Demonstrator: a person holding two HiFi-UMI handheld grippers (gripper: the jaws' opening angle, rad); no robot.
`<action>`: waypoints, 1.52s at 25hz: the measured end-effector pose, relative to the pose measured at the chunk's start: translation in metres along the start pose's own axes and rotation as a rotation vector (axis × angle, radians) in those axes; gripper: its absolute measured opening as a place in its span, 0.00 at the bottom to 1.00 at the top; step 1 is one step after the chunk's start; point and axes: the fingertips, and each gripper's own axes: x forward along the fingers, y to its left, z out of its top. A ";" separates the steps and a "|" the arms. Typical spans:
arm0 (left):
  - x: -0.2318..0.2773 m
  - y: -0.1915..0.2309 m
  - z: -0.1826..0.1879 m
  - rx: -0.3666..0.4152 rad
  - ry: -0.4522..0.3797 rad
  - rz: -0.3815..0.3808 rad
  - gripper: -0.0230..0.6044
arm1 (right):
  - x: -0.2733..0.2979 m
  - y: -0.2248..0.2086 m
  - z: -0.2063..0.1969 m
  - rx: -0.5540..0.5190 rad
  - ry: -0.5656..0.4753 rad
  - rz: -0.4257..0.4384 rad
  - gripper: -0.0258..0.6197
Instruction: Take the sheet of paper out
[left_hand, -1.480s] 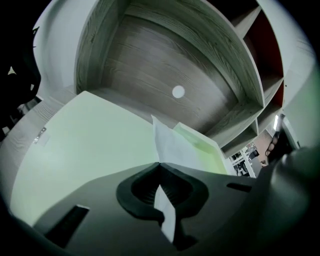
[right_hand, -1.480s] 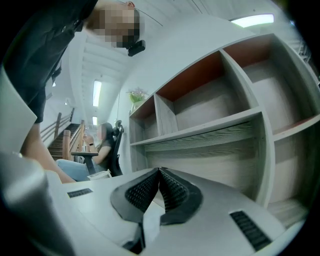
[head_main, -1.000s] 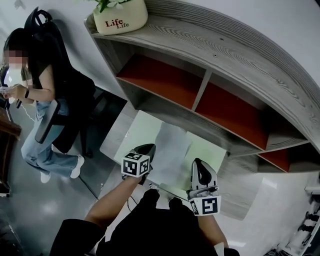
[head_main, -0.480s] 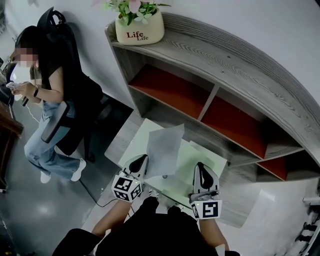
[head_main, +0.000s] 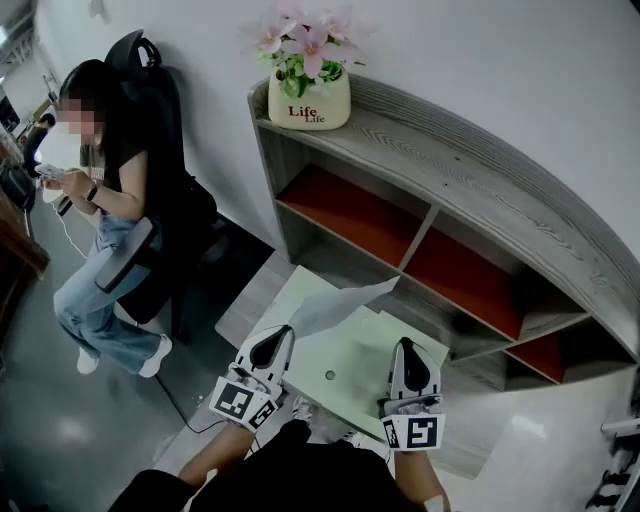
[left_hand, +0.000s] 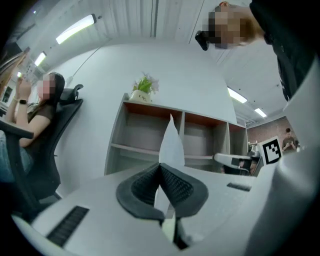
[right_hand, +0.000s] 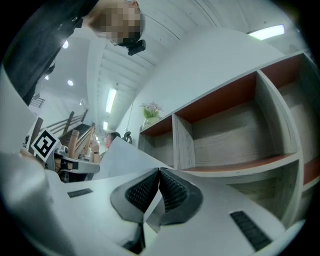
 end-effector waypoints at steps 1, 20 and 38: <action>0.002 -0.003 0.010 0.011 -0.020 -0.007 0.05 | 0.001 -0.002 0.004 0.001 -0.010 -0.007 0.08; 0.047 -0.032 0.070 0.082 -0.093 -0.036 0.05 | 0.001 -0.009 0.055 -0.052 -0.061 0.005 0.07; 0.059 -0.050 0.062 0.071 -0.069 -0.072 0.05 | 0.000 -0.009 0.068 -0.085 -0.081 0.036 0.07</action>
